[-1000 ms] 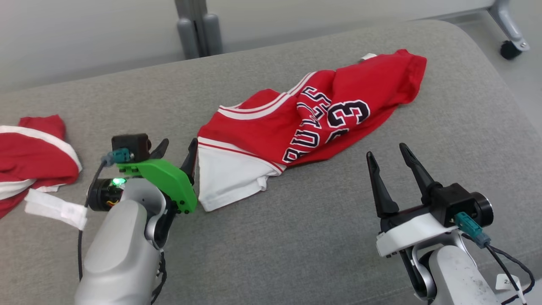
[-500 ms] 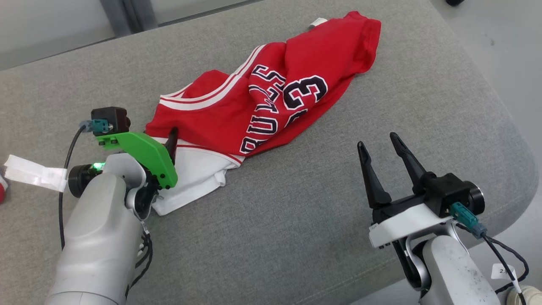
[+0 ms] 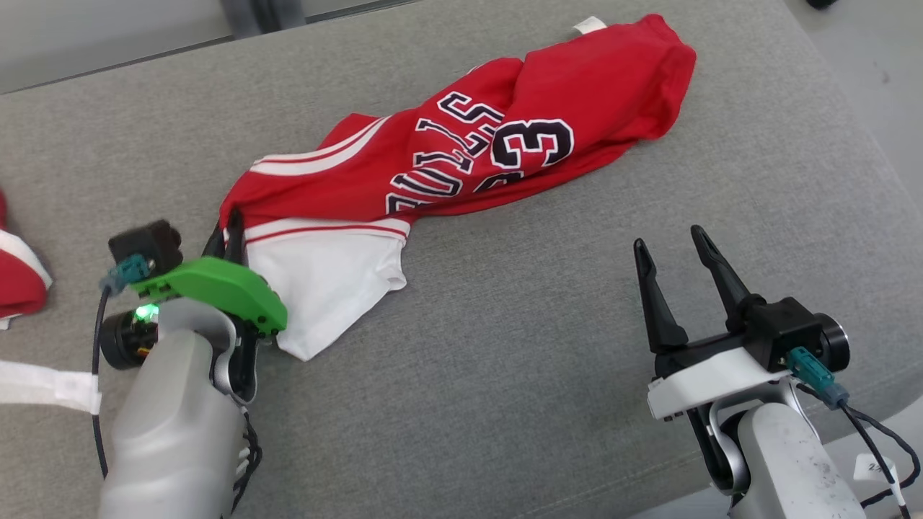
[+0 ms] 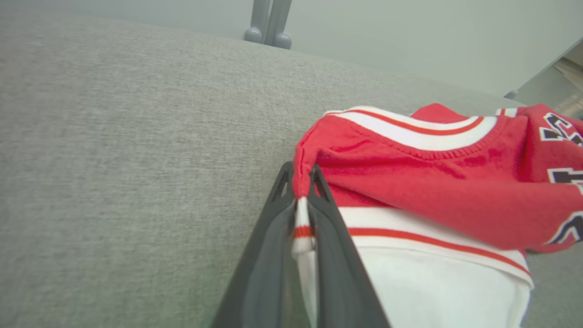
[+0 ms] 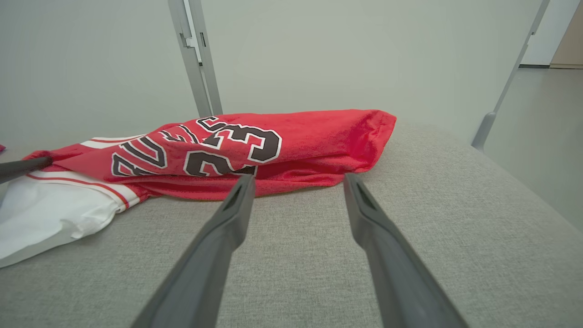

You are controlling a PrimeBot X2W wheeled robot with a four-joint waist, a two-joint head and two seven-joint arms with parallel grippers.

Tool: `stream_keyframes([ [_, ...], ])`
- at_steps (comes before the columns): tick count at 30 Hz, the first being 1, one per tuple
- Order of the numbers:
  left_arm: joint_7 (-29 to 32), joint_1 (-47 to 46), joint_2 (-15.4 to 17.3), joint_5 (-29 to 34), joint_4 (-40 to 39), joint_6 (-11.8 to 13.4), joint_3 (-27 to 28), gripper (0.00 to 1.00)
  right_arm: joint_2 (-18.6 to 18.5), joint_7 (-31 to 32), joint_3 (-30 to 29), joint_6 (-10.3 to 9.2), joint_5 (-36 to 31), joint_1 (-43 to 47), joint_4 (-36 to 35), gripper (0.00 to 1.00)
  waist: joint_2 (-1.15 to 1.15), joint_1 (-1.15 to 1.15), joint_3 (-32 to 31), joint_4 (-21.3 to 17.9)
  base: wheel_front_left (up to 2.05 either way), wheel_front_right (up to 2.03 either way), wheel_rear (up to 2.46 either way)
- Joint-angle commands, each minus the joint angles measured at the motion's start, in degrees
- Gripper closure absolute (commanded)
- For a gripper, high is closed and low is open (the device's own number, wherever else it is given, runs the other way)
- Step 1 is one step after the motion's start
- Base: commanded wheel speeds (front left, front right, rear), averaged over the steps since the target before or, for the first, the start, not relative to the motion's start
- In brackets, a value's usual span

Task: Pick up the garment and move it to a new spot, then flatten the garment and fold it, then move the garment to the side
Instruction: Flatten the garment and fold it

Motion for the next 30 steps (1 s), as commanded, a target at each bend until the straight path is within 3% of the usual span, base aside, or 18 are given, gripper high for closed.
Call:
stream_keyframes([
  [1, -1.7, 2.58, -0.15, -0.63, -0.45, 1.01, 0.93, 1.0, -0.11, -0.18, -0.04, -0.09, -0.51, 0.65, 0.22, 0.0, 0.0, 0.0, -3.17, 4.82, 0.0, 0.0, 0.0],
  [12, -4.71, 16.86, -0.9, -1.36, -8.21, 3.79, 3.9, 1.0, -0.12, -0.18, -0.02, -0.1, -0.55, 2.77, 1.51, 0.0, 0.0, 0.0, -8.72, 9.61, 0.0, 0.0, 0.0],
  [13, -4.77, 17.72, -0.85, -0.98, -9.6, 3.59, 3.88, 0.83, -0.12, -0.18, -0.06, -0.1, -0.56, 2.89, 1.66, 0.0, 0.0, 0.0, -9.09, 9.74, 0.0, 0.0, 0.0],
  [14, -4.72, 18.34, -0.86, -0.74, -10.65, 3.24, 3.78, 0.2, -0.12, -0.17, -0.09, -0.1, -0.59, 2.93, 1.76, 0.0, 0.0, 0.0, -9.38, 9.83, 0.0, 0.0, 0.0],
  [15, -4.71, 18.94, -0.5, 0.14, -12.51, 2.87, 3.8, 0.0, -0.12, -0.18, -0.07, -0.09, -0.64, 3.02, 1.86, 0.0, 0.0, 0.0, -9.76, 9.86, 0.0, 0.0, 0.0],
  [22, -4.64, 24.9, -0.26, 6.07, -26.45, 0.84, 6.32, 0.0, -0.12, -0.18, -0.83, -0.1, -0.4, 3.91, 1.98, 0.0, 0.0, 0.0, -11.58, 9.01, 0.0, 0.0, 0.0],
  [30, -4.64, 35.92, -2.16, 13.99, -45.35, -1.75, 11.33, 0.0, -0.11, -0.18, -3.19, -0.09, -1.11, 5.74, 1.5, 0.0, 0.0, 0.0, -13.94, 9.21, 0.0, 0.0, 0.0],
])
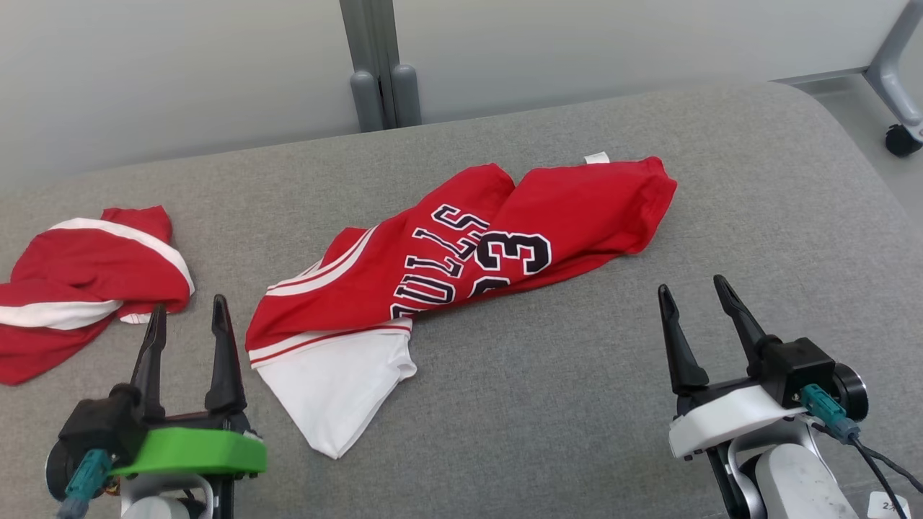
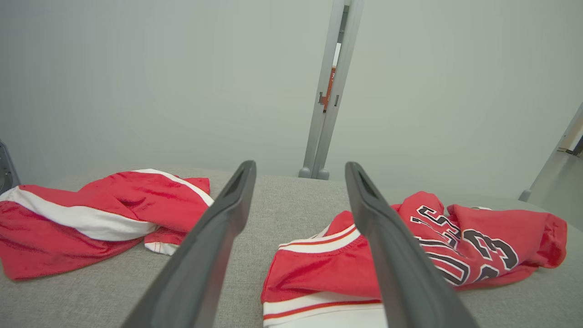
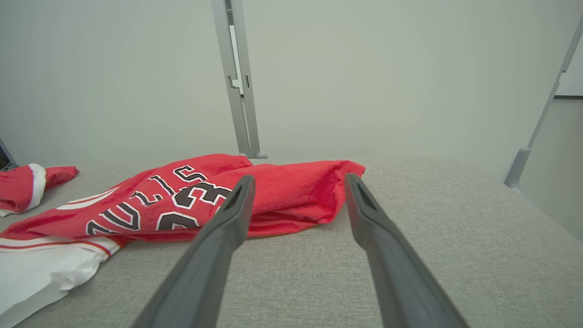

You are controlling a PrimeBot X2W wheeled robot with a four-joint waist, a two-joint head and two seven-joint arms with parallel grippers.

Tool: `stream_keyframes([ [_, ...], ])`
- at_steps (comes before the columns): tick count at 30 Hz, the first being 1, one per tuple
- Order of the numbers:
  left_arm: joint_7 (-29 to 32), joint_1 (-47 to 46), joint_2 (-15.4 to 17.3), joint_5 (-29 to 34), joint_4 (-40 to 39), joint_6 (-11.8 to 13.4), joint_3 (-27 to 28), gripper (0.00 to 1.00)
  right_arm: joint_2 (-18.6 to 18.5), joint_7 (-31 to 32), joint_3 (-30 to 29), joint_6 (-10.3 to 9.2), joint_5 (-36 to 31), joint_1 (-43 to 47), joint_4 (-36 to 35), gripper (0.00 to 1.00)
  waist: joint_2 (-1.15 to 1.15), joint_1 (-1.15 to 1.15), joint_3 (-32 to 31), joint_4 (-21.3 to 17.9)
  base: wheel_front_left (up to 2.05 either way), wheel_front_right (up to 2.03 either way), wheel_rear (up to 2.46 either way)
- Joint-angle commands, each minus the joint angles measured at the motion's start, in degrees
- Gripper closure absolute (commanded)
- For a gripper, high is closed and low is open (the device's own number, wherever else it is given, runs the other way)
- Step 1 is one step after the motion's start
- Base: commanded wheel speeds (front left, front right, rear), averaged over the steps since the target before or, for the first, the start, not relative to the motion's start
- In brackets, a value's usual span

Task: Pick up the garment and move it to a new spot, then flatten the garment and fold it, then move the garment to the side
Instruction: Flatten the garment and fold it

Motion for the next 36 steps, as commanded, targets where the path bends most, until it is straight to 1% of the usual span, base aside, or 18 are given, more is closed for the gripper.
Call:
stream_keyframes([
  [1, -0.02, 2.7, -0.31, 1.07, -2.1, -0.43, 0.96, 0.0, -0.14, -0.17, -0.54, -0.08, -0.44, 0.82, -0.24, 0.0, 0.0, 0.0, -0.82, 0.17, 0.0, 0.0, 0.0],
  [5, -0.03, 7.84, -0.78, 2.41, -6.54, -1.38, 1.85, 0.0, -0.14, -0.17, -1.56, -0.08, -0.77, 1.67, -0.42, 0.0, 0.0, 0.0, -1.51, 0.84, 0.0, 0.0, 0.0],
  [10, -0.03, 11.61, -0.94, 3.44, -7.57, -1.88, 1.51, 0.0, -0.14, 0.48, -2.91, -0.08, -0.58, 2.58, 0.01, 0.0, 0.0, 0.0, -1.85, 2.22, 0.0, 0.0, 0.0],
  [13, -0.03, 11.88, -0.98, 2.65, -7.78, -2.04, 1.5, 0.0, -0.13, 2.58, -3.18, -0.08, 1.17, 0.89, 0.85, 0.0, 0.0, 0.0, -1.23, 2.82, 0.0, 0.0, 0.0],
  [15, -0.03, 11.49, -0.99, 2.38, -7.5, -2.15, 1.06, 0.0, -0.18, 5.59, -4.19, -0.08, 2.16, -1.15, 2.26, 0.0, 0.0, 0.0, -0.44, 3.2, 0.0, 0.0, 0.0],
  [20, -0.03, 8.91, -0.98, 2.06, -7.31, -2.32, -0.05, 0.0, -0.1, 14.83, -6.86, -0.08, 3.4, -9.07, 9.91, 0.0, 0.0, 0.0, 2.47, 4.23, 0.0, 0.0, 0.0],
  [22, -0.03, 7.91, -0.98, 2.18, -7.05, -2.3, -0.55, 0.0, -0.66, 16.67, -7.26, -0.08, 2.36, -12.55, 13.33, 0.0, 0.0, 0.0, 3.74, 4.76, 0.0, 0.0, 0.0],
  [24, -0.03, 6.89, -0.97, 2.22, -6.99, -2.41, -1.09, 0.0, -1.16, 17.84, -8.92, -0.09, 1.88, -15.61, 17.11, 0.0, 0.0, 0.0, 5.0, 5.37, 0.0, 0.0, 0.0],
  [29, -0.03, 4.82, -0.98, 1.87, -6.99, -2.45, -2.36, 0.0, -2.03, 17.32, -13.27, -0.07, -0.16, -22.78, 25.05, 0.0, 0.0, 0.0, 7.98, 7.16, 0.0, 0.0, 0.0],
  [31, -0.03, 3.93, -0.98, 1.63, -7.06, -2.51, -2.77, 0.0, -3.01, 16.77, -14.72, -0.08, -1.06, -24.91, 28.04, 0.0, 0.0, 0.0, 9.15, 7.91, 0.0, 0.0, 0.0],
  [36, -0.03, 2.11, -0.98, 1.27, -7.1, -2.59, -3.49, 0.0, -4.5, 14.46, -14.64, -0.06, -2.15, -29.84, 34.44, 0.0, 0.0, 0.0, 11.79, 9.67, 0.0, 0.0, 0.0],
])
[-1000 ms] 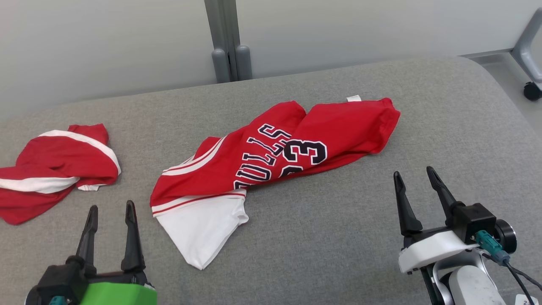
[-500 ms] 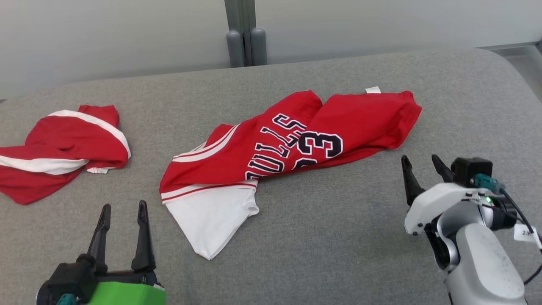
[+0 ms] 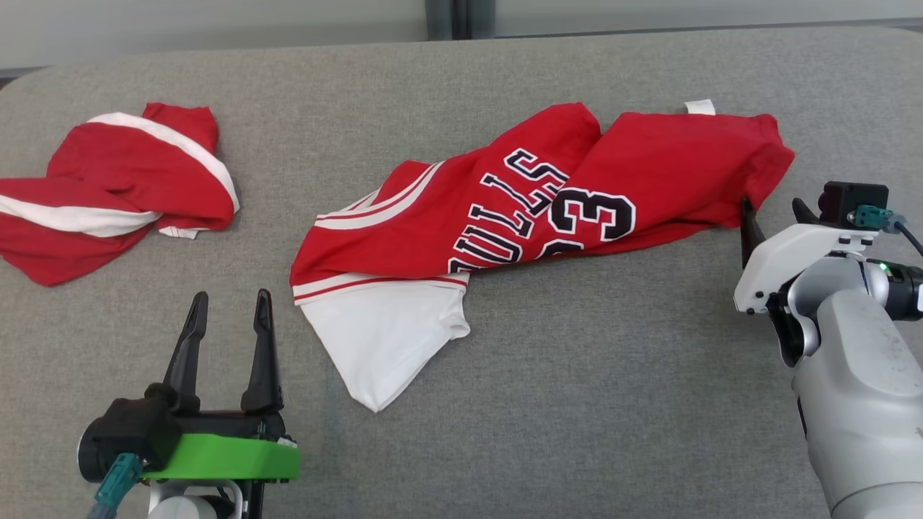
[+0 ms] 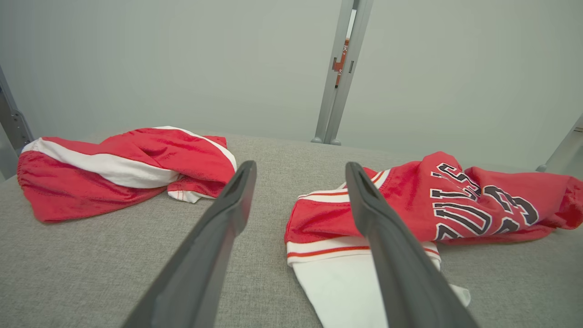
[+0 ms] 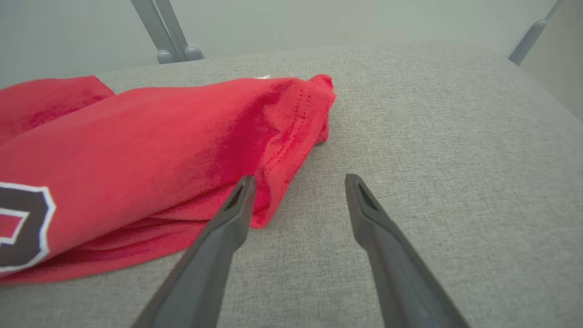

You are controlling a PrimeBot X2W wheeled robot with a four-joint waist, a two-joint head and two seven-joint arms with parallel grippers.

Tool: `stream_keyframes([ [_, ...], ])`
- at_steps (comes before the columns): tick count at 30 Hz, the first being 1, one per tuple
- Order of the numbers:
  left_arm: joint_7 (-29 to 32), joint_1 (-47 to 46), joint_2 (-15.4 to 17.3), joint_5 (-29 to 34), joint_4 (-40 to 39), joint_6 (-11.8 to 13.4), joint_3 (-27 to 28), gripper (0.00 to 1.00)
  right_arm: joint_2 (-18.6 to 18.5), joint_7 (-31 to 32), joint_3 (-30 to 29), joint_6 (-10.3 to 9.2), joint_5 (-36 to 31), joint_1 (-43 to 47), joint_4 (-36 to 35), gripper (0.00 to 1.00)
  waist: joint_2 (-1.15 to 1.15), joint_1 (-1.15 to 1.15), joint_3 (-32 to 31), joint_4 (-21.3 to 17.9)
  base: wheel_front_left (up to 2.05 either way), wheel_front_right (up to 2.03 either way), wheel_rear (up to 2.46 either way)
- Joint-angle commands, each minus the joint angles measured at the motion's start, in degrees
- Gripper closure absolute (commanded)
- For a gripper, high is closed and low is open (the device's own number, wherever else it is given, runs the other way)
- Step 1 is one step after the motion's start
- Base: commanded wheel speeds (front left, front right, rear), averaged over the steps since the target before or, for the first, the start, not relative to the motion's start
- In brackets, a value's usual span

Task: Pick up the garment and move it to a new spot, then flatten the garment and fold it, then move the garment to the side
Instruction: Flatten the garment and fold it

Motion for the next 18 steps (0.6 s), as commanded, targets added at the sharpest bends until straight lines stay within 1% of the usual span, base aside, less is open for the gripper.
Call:
stream_keyframes([
  [1, -0.02, -1.23, 0.06, -0.8, -0.1, -0.16, 0.01, 0.0, -0.54, -0.74, 0.26, -0.06, -0.26, -1.22, 1.26, 0.0, 0.0, 0.0, 2.46, 2.13, 0.0, 0.0, 0.0],
  [5, -0.02, -1.82, 0.06, -0.7, -0.11, -0.18, 0.25, 0.0, -1.09, -2.79, 1.62, -0.07, 0.35, -3.65, 4.8, 0.0, 0.0, 0.0, 3.41, 2.43, 0.0, 0.0, 0.0],
  [6, -0.02, -1.94, 0.06, -0.63, -0.03, -0.19, 0.28, 0.0, -1.24, -3.25, 2.07, -0.07, 0.58, -4.18, 5.69, 0.25, 0.0, 0.0, 3.53, 2.39, 0.0, 0.0, 0.0],
  [7, -0.02, -2.0, 0.06, -0.66, 0.12, -0.2, 0.27, 0.0, -1.38, -3.94, 2.76, -0.07, 0.69, -4.57, 6.11, 0.53, 0.0, 0.0, 3.61, 2.36, 0.0, 0.0, 0.0],
  [8, -0.02, -2.07, 0.06, -0.74, 0.27, -0.21, 0.28, 0.0, -1.63, -5.07, 3.61, -0.07, 0.95, -4.99, 6.58, 1.0, 0.0, 0.0, 3.63, 2.31, 0.0, 0.0, 0.0],
  [11, -0.02, -1.79, 0.06, -0.9, 0.73, -0.23, 0.25, 0.0, -2.44, -9.06, 5.71, -0.07, 1.25, -4.65, 6.78, 1.0, 0.0, 0.0, 2.79, 2.16, 0.0, 0.0, 0.0],
  [14, -0.02, -0.77, 0.06, -1.0, 1.06, -0.24, 0.5, 0.0, -2.36, -12.45, 6.55, -0.07, 1.73, -2.99, 4.64, 1.0, 0.0, 0.0, 1.39, 1.7, 0.0, 0.0, 0.0],
  [16, -0.02, 0.06, 0.06, -0.99, 1.25, -0.21, 0.86, 0.0, -1.41, -13.78, 7.0, -0.06, 2.89, -1.32, 1.22, 1.0, 0.0, 0.0, 0.2, 1.13, 0.0, 0.0, 0.0],
  [18, -0.02, 0.92, 0.07, -1.03, 1.34, -0.21, 1.24, 0.0, -1.28, -14.38, 7.63, -0.08, 3.56, 1.15, -3.64, 1.0, 0.0, 0.0, -1.16, 0.42, 0.0, 0.0, 0.0],
])
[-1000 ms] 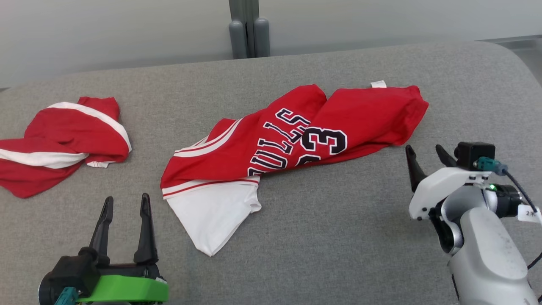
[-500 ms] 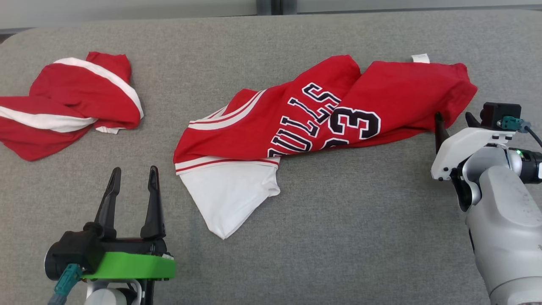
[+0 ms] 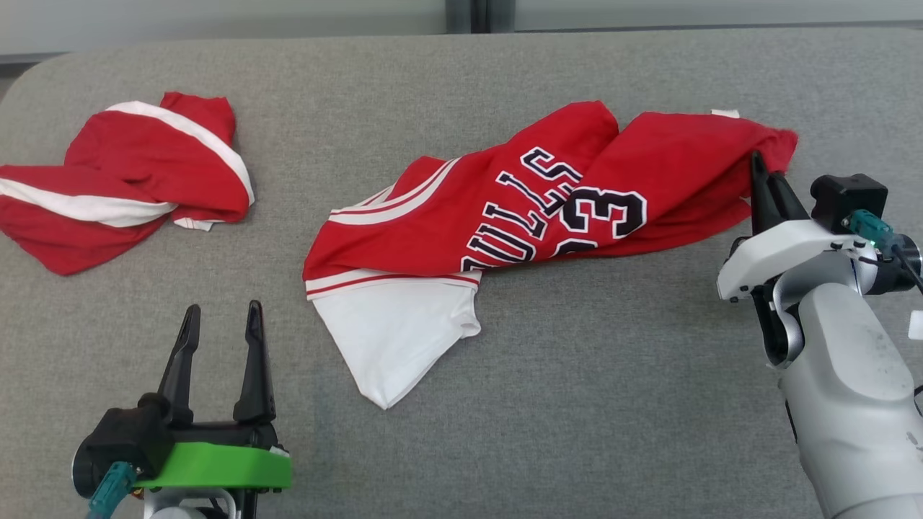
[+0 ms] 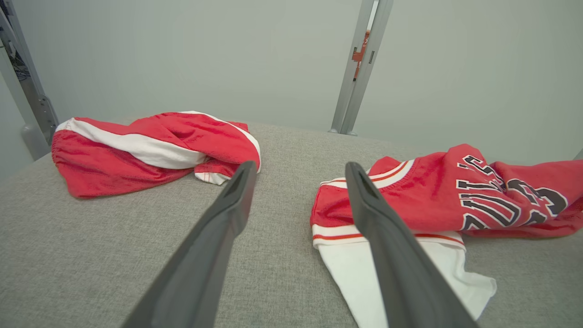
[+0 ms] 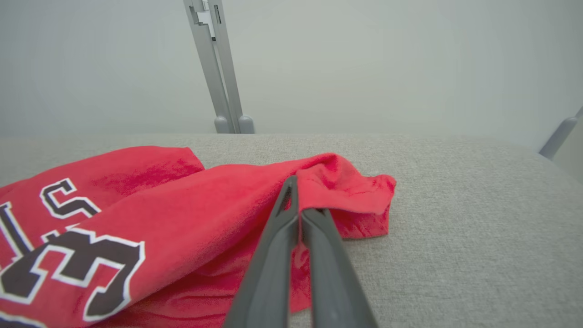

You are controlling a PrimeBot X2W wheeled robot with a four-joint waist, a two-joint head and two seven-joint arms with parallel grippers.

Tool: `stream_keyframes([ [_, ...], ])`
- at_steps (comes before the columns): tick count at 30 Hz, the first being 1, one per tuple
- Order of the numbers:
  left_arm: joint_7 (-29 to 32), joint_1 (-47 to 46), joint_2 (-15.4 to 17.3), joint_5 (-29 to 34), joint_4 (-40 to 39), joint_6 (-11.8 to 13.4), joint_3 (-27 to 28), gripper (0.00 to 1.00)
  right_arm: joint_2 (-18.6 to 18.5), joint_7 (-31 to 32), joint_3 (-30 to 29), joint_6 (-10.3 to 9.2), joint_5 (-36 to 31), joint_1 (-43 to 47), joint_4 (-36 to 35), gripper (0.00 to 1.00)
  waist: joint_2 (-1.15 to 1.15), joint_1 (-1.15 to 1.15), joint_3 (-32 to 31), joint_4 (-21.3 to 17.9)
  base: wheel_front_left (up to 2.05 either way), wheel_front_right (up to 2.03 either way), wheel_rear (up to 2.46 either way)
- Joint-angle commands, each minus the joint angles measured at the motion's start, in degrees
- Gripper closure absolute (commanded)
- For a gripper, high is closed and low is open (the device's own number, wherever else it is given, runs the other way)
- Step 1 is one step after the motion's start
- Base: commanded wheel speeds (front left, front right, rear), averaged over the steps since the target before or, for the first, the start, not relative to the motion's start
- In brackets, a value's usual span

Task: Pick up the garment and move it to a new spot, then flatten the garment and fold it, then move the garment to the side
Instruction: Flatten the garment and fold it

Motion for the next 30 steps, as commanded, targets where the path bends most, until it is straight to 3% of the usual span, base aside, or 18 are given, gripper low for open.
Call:
stream_keyframes([
  [1, -0.02, 1.05, 0.06, -0.5, -0.04, -0.12, 0.54, 0.0, -0.08, -0.57, 0.3, -0.1, 0.53, 2.39, -4.11, 1.0, 0.0, 0.0, -2.41, -1.79, 0.0, 0.0, 0.0],
  [6, -0.02, 2.95, 0.07, -0.1, -0.35, -0.12, 1.44, 0.0, 0.18, 1.14, 1.21, -0.09, 0.84, 10.37, -21.89, 1.0, 0.0, 0.0, -4.81, -4.16, 0.0, 0.0, 0.0],
  [11, -0.02, 3.6, 0.07, -0.24, -0.39, -0.18, 1.28, 0.0, 0.44, 8.63, 0.76, -0.1, -0.24, 17.9, -41.51, 1.0, 0.0, 0.0, -6.07, -5.36, 0.0, 0.0, 0.0],
  [16, -0.02, 3.2, 0.08, -0.58, -0.43, -0.22, 0.7, 0.0, 0.78, 16.98, -1.28, -0.1, -0.58, 23.02, -50.49, 1.0, 0.0, 0.0, -5.95, -5.3, 0.0, 0.0, 0.0],
  [21, -0.02, 1.3, 0.08, -0.34, -0.87, -0.25, 0.21, 0.0, -1.93, 21.41, -2.04, -0.09, 0.7, 19.96, -45.03, 1.0, 0.0, 0.0, -3.35, -4.54, 0.0, 0.0, 0.0],
  [30, -0.02, -3.11, 0.07, -0.34, -0.52, -0.27, -1.67, 0.0, -7.3, 17.48, -3.11, -0.1, -0.9, 3.29, -19.05, 1.0, 0.0, 0.0, 2.43, 0.7, 0.0, 0.0, 0.0],
])
